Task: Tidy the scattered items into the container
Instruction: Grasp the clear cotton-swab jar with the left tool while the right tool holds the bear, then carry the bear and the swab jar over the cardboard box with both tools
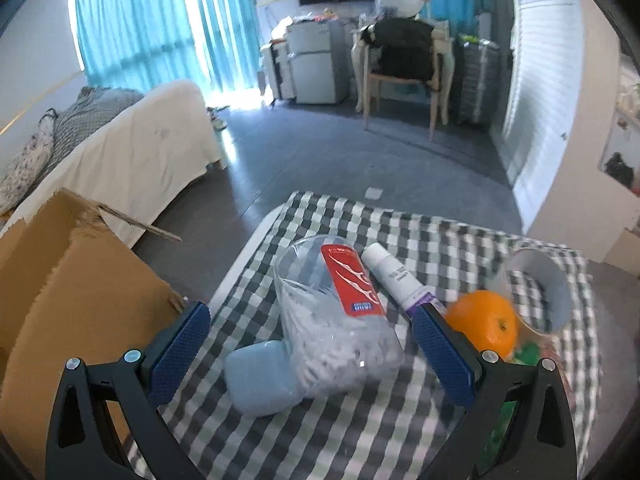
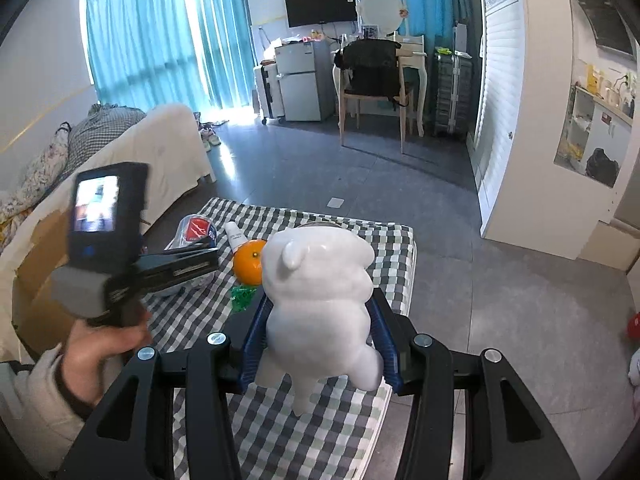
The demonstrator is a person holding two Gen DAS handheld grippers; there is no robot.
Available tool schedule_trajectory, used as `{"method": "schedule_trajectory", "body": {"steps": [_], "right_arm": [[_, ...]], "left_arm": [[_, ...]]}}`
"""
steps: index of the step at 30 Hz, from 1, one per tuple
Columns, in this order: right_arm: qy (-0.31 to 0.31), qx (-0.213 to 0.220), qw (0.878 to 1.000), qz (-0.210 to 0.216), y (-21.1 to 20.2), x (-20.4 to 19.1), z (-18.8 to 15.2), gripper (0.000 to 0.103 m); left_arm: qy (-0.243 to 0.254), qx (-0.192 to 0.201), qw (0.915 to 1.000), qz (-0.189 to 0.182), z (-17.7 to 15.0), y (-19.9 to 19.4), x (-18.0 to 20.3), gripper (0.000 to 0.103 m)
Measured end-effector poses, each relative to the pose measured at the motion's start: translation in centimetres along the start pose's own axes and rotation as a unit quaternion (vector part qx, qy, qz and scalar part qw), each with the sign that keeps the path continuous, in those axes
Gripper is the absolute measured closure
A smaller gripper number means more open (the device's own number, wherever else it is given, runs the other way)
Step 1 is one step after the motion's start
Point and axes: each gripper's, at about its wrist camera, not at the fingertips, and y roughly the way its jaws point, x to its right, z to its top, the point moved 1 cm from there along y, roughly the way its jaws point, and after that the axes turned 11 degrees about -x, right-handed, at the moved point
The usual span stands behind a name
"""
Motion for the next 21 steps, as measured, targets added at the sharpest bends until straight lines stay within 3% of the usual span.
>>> {"method": "schedule_trajectory", "body": {"steps": [6,10,13,14,21], "right_arm": [[0.001,-0.003,1.0,0.001,0.0,-0.2,-0.1,0.055],[0.0,-0.005,1.0,0.003,0.3,-0.3,0.1,0.055],[0.001,-0.005,1.0,0.005,0.5,-0.3,0.2,0.055],[0.001,-0.005,1.0,0.005,0.5,-0.2,0.3,0.055],[0.001,-0.006,1.0,0.005,0.4,-0.3,0.2,0.055]], "left_arm": [[-0.02,0.004,0.9995,0.024,0.4,1.3,1.2,0.0],[-0.037,-0.008,0.9992,0.01,0.3,2.3,1.5,0.002],[-0.039,-0.021,0.9989,0.014,0.0,3.0,1.6,0.024],[-0.043,-0.025,0.9988,-0.001,-0.1,3.2,1.5,0.034],[-0.039,-0.027,0.9989,0.001,-0.5,3.3,1.8,0.038]]}}
